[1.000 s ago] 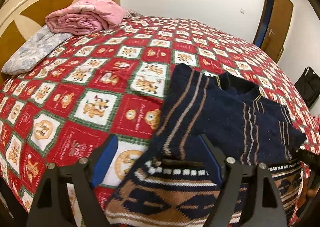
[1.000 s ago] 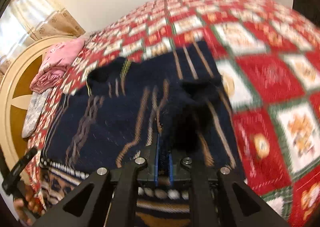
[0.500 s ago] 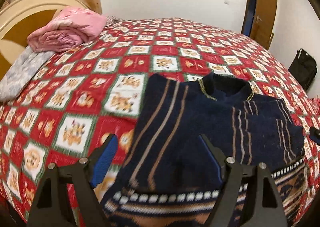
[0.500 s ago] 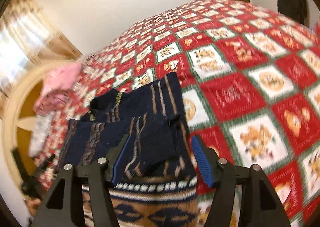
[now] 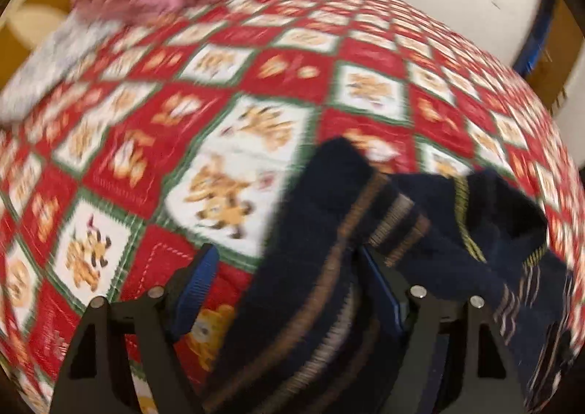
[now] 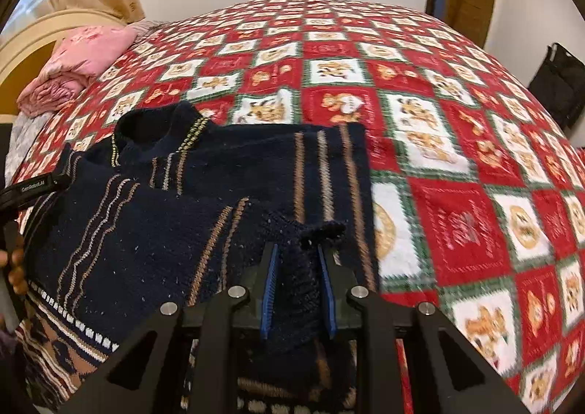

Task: Fold small clothes

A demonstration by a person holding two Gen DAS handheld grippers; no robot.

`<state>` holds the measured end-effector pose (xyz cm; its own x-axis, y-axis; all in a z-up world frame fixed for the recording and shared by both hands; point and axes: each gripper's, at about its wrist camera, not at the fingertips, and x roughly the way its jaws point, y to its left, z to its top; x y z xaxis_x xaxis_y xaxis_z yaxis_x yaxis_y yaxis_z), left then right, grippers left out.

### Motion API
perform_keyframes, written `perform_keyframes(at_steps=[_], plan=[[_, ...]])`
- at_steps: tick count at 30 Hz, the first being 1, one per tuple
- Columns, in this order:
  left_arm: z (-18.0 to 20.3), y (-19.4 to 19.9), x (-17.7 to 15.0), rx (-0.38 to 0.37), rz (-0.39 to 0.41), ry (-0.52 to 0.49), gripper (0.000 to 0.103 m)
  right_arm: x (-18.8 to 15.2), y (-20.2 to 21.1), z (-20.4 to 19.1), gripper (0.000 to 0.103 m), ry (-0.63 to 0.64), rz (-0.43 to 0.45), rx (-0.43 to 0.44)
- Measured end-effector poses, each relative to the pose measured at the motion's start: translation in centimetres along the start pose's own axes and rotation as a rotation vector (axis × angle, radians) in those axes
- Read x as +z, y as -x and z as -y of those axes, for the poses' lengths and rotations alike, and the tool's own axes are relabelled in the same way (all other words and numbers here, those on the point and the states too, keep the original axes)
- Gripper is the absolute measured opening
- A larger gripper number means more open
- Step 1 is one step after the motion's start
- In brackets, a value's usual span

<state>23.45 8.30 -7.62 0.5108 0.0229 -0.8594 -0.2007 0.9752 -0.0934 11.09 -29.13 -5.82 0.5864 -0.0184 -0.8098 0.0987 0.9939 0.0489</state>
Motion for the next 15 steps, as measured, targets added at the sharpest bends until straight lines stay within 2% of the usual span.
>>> perform_keyframes(at_steps=[2,6,7,9,10,11,12,15], plan=[[-0.8,-0.4,0.2,0.0,-0.003,0.038,0.081,0.5,-0.8,-0.9,0.023,0.023,0.003,0.013],[-1.1,-0.4,0.7,0.056,0.046,0.032,0.083,1.4,-2.4,-1.4,0.023,0.035,0.004,0.028],[-1.1,-0.3,0.9,0.086,0.061,0.03,0.083,1.7,-2.6,-1.2,0.023,0.032,0.011,0.035],[-1.5,-0.5,1.8,0.259,0.12,0.035,0.076,1.8,-2.3,-1.0,0.023,0.019,0.015,0.051],[-1.9,-1.0,2.2,0.291,0.105,0.047,0.073,1.8,-2.0,-0.8,0.023,0.014,0.021,0.062],[-2.8,-1.7,2.6,0.276,0.043,0.076,0.07,1.8,-1.1,-0.6,0.023,0.006,0.044,0.07],[-3.7,-1.8,2.7,0.191,0.009,0.108,0.066,1.7,-0.2,-0.3,0.023,-0.005,0.074,0.068],[-4.3,0.5,2.2,0.114,0.042,0.082,0.066,0.9,4.2,1.1,0.023,-0.076,0.188,0.106]])
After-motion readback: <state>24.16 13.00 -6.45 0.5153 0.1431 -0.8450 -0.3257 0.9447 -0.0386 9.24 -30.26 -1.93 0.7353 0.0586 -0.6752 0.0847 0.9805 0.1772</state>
